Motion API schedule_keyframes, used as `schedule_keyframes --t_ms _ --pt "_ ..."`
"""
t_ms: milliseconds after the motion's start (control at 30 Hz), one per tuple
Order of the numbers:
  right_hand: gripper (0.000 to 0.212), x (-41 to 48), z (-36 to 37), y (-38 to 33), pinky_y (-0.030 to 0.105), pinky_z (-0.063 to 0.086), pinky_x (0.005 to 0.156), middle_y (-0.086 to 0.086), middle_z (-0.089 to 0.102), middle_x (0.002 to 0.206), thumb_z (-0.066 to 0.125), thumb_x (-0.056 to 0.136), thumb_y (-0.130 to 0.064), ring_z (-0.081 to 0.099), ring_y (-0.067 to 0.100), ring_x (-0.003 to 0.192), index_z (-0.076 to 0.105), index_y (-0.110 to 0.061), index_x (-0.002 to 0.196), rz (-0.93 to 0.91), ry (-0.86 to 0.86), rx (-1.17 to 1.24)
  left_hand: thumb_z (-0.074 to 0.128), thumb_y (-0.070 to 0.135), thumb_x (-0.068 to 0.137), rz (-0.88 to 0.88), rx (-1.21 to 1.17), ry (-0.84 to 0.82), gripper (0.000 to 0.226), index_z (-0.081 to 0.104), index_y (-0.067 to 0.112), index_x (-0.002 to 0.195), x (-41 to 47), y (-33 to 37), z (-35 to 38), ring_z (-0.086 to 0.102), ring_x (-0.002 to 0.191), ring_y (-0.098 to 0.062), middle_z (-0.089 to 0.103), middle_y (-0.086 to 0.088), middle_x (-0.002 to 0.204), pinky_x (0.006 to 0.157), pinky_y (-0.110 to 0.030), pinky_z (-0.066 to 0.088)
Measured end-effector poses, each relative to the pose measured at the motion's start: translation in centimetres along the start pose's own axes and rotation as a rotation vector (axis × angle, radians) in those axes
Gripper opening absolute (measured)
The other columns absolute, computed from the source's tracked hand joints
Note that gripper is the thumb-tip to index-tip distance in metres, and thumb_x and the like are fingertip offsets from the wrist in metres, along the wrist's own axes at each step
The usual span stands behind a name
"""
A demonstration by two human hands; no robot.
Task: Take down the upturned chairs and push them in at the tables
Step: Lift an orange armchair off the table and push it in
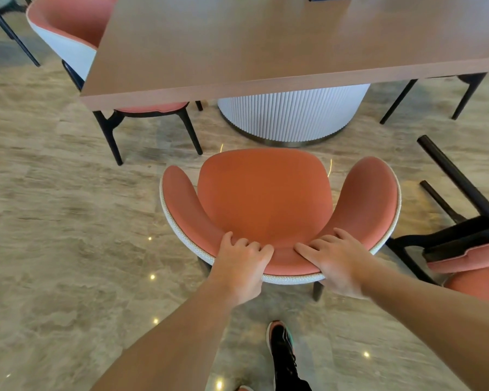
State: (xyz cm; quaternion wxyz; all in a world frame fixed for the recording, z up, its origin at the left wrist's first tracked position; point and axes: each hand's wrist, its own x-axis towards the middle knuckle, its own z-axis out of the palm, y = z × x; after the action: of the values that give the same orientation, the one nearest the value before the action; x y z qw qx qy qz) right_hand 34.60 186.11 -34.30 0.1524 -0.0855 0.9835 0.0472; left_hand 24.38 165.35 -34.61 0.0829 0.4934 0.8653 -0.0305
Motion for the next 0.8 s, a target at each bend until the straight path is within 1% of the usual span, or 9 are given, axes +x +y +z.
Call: schedule_keyframes --t_ms 167,367,433,467,533,600,633,733,800 --pt "0.058 0.4 -0.7 1.2 0.036 0.033 0.087 -0.007 0.064 0.115 0.054 0.086 -0.029 0.059 0.022 0.106 0.031 -0.03 0.139 -0.03 -0.005 -0.02 0.059 0.018 0.077 -0.02 -0.026 0.005 0.033 0.053 0.024 0.11 0.7 0.2 -0.6 0.059 0.096 -0.023 0.065 0.006 0.096 0.102 -0.049 0.03" --pt "0.05 0.8 -1.7 3.5 0.038 0.034 0.092 -0.01 0.066 0.11 0.057 0.088 -0.032 0.06 0.02 0.106 0.036 -0.032 0.133 -0.016 -0.004 0.024 0.061 0.022 0.077 -0.026 -0.017 0.018 0.034 0.055 0.026 0.11 2.7 0.6 -1.8 0.06 0.093 -0.022 0.065 0.009 0.093 0.097 -0.044 0.033" --pt "0.046 0.8 -1.8 4.1 0.038 0.035 0.091 -0.011 0.067 0.104 0.058 0.087 -0.033 0.061 0.019 0.103 0.038 -0.032 0.129 -0.002 0.014 0.048 0.063 0.025 0.077 -0.022 -0.025 0.039 0.036 0.054 0.027 0.112 3.3 0.5 -2.0 0.061 0.093 -0.021 0.065 0.009 0.093 0.093 -0.041 0.034" --pt "0.043 0.8 -1.9 4.4 0.037 0.036 0.09 -0.011 0.067 0.1 0.059 0.087 -0.034 0.062 0.019 0.101 0.039 -0.031 0.126 0.002 0.023 0.058 0.065 0.03 0.078 -0.013 -0.026 0.047 0.04 0.052 0.027 0.115 3.4 0.4 -2.1 0.061 0.096 -0.021 0.065 0.009 0.096 0.093 -0.041 0.033" --pt "0.036 1.0 -2.4 4.7 0.037 0.04 0.086 -0.011 0.066 0.093 0.059 0.087 -0.035 0.064 0.018 0.095 0.042 -0.029 0.118 0.014 0.028 0.067 0.07 0.038 0.077 0.025 -0.004 0.044 0.056 0.046 0.029 0.126 3.5 -0.3 -2.2 0.059 0.104 -0.019 0.063 0.01 0.108 0.099 -0.043 0.031" --pt "0.031 1.2 -2.8 4.7 0.037 0.042 0.086 -0.01 0.066 0.09 0.061 0.086 -0.035 0.065 0.019 0.091 0.044 -0.027 0.111 0.025 0.026 0.071 0.074 0.037 0.076 0.041 0.033 0.016 0.071 0.037 0.03 0.136 3.3 -0.9 -2.4 0.055 0.113 -0.02 0.059 0.009 0.12 0.106 -0.05 0.026" --pt "0.028 1.2 -2.8 4.6 0.038 0.043 0.088 -0.01 0.066 0.09 0.061 0.086 -0.034 0.065 0.019 0.09 0.045 -0.026 0.108 0.035 0.019 0.074 0.074 0.034 0.077 0.031 0.042 0.002 0.074 0.034 0.03 0.139 3.2 -1.0 -2.5 0.053 0.115 -0.02 0.058 0.008 0.122 0.108 -0.053 0.024" --pt "0.023 1.1 -2.7 4.6 0.041 0.042 0.093 -0.008 0.066 0.09 0.061 0.085 -0.03 0.064 0.02 0.089 0.047 -0.024 0.103 0.066 0.009 0.099 0.066 0.023 0.083 -0.005 0.054 -0.039 0.062 0.036 0.032 0.136 3.6 -1.1 -2.9 0.052 0.113 -0.02 0.061 0.009 0.116 0.108 -0.056 0.022" --pt "0.019 1.3 -2.7 4.9 0.042 0.041 0.095 -0.009 0.065 0.087 0.06 0.084 -0.027 0.064 0.02 0.086 0.049 -0.024 0.1 0.084 0.03 0.112 0.064 0.022 0.085 -0.007 0.056 -0.042 0.057 0.038 0.034 0.134 4.1 -1.2 -3.2 0.053 0.111 -0.02 0.062 0.011 0.113 0.107 -0.058 0.022"
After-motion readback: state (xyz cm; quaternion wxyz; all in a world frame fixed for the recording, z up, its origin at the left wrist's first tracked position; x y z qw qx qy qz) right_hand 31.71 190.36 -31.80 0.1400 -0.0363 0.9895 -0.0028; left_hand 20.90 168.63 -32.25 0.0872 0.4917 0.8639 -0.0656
